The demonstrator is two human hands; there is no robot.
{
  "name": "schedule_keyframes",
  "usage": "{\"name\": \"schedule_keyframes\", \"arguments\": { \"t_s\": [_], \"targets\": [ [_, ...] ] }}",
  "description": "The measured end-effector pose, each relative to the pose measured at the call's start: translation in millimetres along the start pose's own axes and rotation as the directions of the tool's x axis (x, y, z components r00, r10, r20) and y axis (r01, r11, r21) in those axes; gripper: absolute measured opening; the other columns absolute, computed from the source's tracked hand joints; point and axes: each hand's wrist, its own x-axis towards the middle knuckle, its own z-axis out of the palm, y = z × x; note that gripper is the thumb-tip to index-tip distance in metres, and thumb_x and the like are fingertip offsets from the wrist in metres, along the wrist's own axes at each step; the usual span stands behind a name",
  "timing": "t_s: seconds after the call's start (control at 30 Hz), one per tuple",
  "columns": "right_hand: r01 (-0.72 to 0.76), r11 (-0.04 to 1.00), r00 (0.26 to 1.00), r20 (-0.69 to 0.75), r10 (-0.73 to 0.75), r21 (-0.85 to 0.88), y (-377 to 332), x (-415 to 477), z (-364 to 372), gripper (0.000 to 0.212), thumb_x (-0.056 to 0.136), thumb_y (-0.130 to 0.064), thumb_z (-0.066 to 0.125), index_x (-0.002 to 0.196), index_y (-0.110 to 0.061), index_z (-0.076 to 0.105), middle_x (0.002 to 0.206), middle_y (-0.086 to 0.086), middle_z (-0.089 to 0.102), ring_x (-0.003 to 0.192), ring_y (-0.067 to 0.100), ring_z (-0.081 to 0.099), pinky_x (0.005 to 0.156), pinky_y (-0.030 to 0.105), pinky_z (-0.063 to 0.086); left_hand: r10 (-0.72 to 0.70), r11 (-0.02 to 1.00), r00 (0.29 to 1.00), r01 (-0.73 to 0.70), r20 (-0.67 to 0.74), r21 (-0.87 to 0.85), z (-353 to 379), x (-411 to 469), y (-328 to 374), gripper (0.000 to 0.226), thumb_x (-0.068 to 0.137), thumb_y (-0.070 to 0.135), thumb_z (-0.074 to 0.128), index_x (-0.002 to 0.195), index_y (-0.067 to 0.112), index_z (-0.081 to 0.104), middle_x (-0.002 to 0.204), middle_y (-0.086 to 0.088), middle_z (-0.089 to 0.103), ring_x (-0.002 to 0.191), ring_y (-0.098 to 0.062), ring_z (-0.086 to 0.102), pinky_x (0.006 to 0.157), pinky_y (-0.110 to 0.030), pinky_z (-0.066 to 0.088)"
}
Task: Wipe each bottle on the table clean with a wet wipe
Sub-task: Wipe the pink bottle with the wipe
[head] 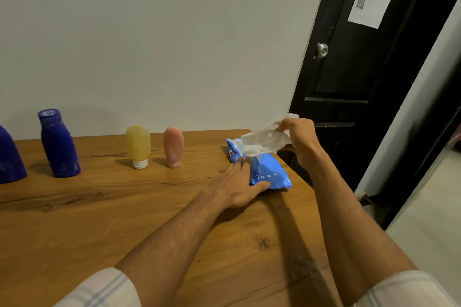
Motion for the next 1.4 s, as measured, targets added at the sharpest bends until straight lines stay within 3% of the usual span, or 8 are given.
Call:
{"name": "schedule_keyframes", "arguments": {
  "t_s": [0.13,0.4,0.5,0.6,0.73,0.9,1.27,1.4],
  "targets": [
    [0.061,0.998,0.993,0.099,-0.060,-0.011,1,-6,8,0.009,0.078,0.000,0.058,0.078,-0.001,0.067,0.087,0.011,0.065,0.079,0.025,0.065,0.055,0.033,0.056,0.053,0.997,0.993,-0.059,-0.109,-0.053,-20,-14,-8,0.065,0.090,0.045,0.055,0.146,0.020,0.032,0.138,-0.004,0.049,0.122,-0.024,0.050,0.097,-0.043,0.046],
    [0.112,0.981,0.987,0.129,-0.091,-0.160,24,-16,47,0.010,0.082,-0.013,0.070,0.089,-0.008,0.067,0.086,0.004,0.066,0.076,0.015,0.059,0.057,0.024,0.046,-0.176,0.984,0.944,0.164,-0.278,-0.067,-60,-57,-39,0.014,0.094,0.023,0.056,0.101,0.018,0.067,0.093,0.001,0.069,0.081,-0.012,0.067,0.076,-0.036,0.059],
    [0.100,0.968,0.992,0.099,-0.079,-0.231,30,-20,65,0.015,0.084,-0.019,0.067,0.097,-0.011,0.063,0.093,0.006,0.065,0.084,0.021,0.061,0.065,0.031,0.050,-0.293,0.955,0.876,0.285,-0.382,-0.079,-67,-64,-61,0.013,0.095,0.023,0.056,0.088,0.019,0.066,0.083,0.002,0.068,0.071,-0.010,0.065,0.061,-0.028,0.057],
    [0.098,0.971,0.994,0.062,-0.086,-0.220,36,-26,83,0.020,0.086,-0.017,0.065,0.103,-0.008,0.061,0.097,0.006,0.065,0.086,0.020,0.060,0.063,0.026,0.049,-0.425,0.904,0.780,0.391,-0.459,-0.173,-70,-64,-82,0.016,0.091,0.025,0.059,0.076,0.022,0.063,0.077,0.003,0.066,0.072,-0.016,0.065,0.067,-0.037,0.059],
    [0.048,0.973,0.999,0.010,-0.047,-0.227,44,-35,101,0.029,0.082,-0.026,0.067,0.108,-0.014,0.060,0.100,0.004,0.066,0.090,0.021,0.063,0.072,0.039,0.057,-0.523,0.852,0.753,0.452,-0.400,-0.264,-70,-61,-97,0.016,0.089,0.034,0.065,0.080,0.021,0.065,0.077,0.003,0.067,0.077,-0.017,0.065,0.068,-0.033,0.055],
    [0.048,0.970,0.998,-0.034,-0.058,-0.237,45,-46,114,0.018,0.081,-0.013,0.065,0.094,-0.012,0.053,0.089,0.001,0.058,0.084,0.018,0.057,0.057,0.024,0.043,-0.566,0.820,0.734,0.455,-0.376,-0.347,-71,-56,-101,0.018,0.087,0.038,0.069,0.099,0.025,0.068,0.090,0.003,0.069,0.083,-0.018,0.063,0.065,-0.029,0.045],
    [-0.056,0.985,0.997,-0.061,0.046,-0.162,58,-48,128,0.016,0.077,-0.008,0.067,0.092,-0.014,0.069,0.089,0.003,0.068,0.083,0.018,0.063,0.065,0.030,0.053,-0.651,0.755,0.675,0.524,-0.348,-0.394,-68,-32,-106,0.037,0.079,0.041,0.077,0.106,0.017,0.067,0.101,-0.001,0.070,0.092,-0.020,0.063,0.069,-0.028,0.039],
    [-0.090,0.983,0.995,-0.061,0.082,-0.161,61,-48,129,0.017,0.076,-0.013,0.073,0.088,-0.014,0.061,0.087,0.002,0.062,0.083,0.021,0.061,0.072,0.040,0.057,-0.672,0.737,0.651,0.543,-0.353,-0.402,-68,-26,-105,0.041,0.080,0.038,0.077,0.111,0.015,0.066,0.106,-0.003,0.069,0.099,-0.023,0.064,0.070,-0.030,0.040]
  ]
}}
